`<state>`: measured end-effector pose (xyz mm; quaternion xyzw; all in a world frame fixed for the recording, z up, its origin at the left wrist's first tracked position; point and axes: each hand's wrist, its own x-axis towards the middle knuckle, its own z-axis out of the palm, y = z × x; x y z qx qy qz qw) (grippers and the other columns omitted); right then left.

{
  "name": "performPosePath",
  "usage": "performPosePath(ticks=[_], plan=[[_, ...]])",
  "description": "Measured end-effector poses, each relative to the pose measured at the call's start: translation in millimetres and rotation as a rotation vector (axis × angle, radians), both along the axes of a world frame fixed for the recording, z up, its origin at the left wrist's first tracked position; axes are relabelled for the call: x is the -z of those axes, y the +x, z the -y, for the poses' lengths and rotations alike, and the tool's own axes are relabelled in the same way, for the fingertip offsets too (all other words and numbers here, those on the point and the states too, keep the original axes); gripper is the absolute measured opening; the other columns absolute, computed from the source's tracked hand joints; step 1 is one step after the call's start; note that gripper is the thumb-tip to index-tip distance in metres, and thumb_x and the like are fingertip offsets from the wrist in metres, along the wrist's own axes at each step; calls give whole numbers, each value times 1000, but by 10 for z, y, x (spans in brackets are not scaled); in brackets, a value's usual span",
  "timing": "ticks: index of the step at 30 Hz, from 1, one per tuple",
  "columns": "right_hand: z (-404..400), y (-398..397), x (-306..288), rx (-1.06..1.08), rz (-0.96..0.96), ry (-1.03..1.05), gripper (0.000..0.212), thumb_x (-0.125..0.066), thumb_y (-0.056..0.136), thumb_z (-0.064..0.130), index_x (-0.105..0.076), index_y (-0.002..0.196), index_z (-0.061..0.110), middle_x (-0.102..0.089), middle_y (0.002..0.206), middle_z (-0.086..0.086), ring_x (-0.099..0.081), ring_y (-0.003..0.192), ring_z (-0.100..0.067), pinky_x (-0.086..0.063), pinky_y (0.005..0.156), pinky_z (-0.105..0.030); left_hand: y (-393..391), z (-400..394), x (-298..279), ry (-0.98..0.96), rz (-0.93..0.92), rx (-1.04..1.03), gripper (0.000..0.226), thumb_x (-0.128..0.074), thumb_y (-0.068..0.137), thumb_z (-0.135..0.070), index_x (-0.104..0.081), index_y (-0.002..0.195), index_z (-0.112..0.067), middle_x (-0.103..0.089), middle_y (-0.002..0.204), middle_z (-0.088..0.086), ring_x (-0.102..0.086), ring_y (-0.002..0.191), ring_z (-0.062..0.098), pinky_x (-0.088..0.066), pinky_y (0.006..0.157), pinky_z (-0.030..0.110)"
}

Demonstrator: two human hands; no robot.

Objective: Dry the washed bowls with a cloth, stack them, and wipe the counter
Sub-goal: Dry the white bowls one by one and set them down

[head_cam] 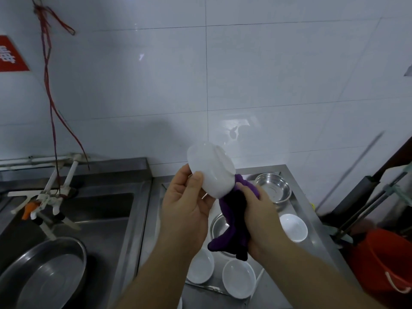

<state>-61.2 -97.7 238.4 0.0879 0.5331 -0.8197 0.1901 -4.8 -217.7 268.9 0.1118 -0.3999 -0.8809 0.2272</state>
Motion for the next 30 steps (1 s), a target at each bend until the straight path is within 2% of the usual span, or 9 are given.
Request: performPosePath(ticks=[4, 6, 9, 12, 16, 19, 23, 27, 30], plan=[[-40, 129, -14, 45, -301, 243, 16, -80, 90, 34, -68, 90, 45, -74, 83, 12, -71, 69, -6, -58, 63, -24, -59, -23, -29, -81, 57, -77, 24, -56, 102, -13, -67, 122, -17, -79, 117, 1, -76, 112, 26, -65, 85, 39], [-50, 166, -56, 58, -442, 360, 18, -79, 88, 41, -64, 95, 48, -73, 89, 18, -72, 77, -3, -57, 64, -19, -76, -22, -41, -87, 88, -100, 22, -52, 106, -9, -68, 121, -16, -80, 115, 1, -76, 111, 28, -65, 89, 43], [-34, 228, -96, 44, -543, 463, 28, -77, 80, 54, -60, 102, 51, -71, 97, 25, -72, 84, 0, -60, 65, -22, -99, -14, -55, -42, 159, -140, 21, -52, 108, -11, -68, 120, -17, -80, 114, 3, -77, 109, 29, -64, 90, 46], [8, 304, -87, 17, -616, 456, 35, -81, 81, 51, -59, 108, 50, -69, 99, 20, -73, 83, -4, -62, 54, -25, -109, 23, -54, 5, 191, -151, 18, -54, 108, -14, -69, 117, -19, -81, 108, 2, -80, 98, 25, -67, 77, 39], [-20, 302, -53, -46, -1020, 678, 42, -78, 88, 45, -62, 126, 37, -62, 113, 17, -64, 100, -6, -55, 82, -19, -118, 67, -15, -5, 252, -138, 14, -58, 107, -15, -71, 109, -19, -82, 94, -1, -80, 83, 17, -64, 65, 29], [-62, 247, -81, -55, -1278, 854, 43, -74, 92, 38, -66, 133, 28, -62, 115, 8, -61, 95, -9, -58, 77, -26, -87, 77, 24, 25, 264, -57, 15, -58, 106, -14, -73, 107, -17, -82, 95, 4, -80, 82, 19, -65, 65, 32], [-90, 134, -248, -51, -1301, 955, 44, -68, 92, 42, -64, 134, 30, -64, 113, 7, -65, 90, -15, -61, 71, -34, -49, 87, 74, -34, 245, 33, 19, -58, 104, -12, -73, 114, -10, -80, 104, 12, -77, 85, 24, -65, 74, 36], [-94, -68, -470, -104, -1225, 1019, 41, -66, 91, 48, -58, 131, 41, -61, 113, 12, -65, 91, -14, -59, 76, -33, -17, 57, 127, -96, 235, 169, 41, -66, 92, -18, -63, 126, 4, -74, 109, 24, -72, 87, 33, -63, 72, 40], [-113, -276, -593, -194, -1202, 1040, 35, -70, 91, 45, -61, 126, 43, -61, 108, 12, -63, 91, -11, -55, 77, -30, 30, 22, 196, -177, 230, 259, 19, -63, 100, -14, -74, 115, -9, -76, 110, 26, -75, 94, 34, -66, 82, 44]])
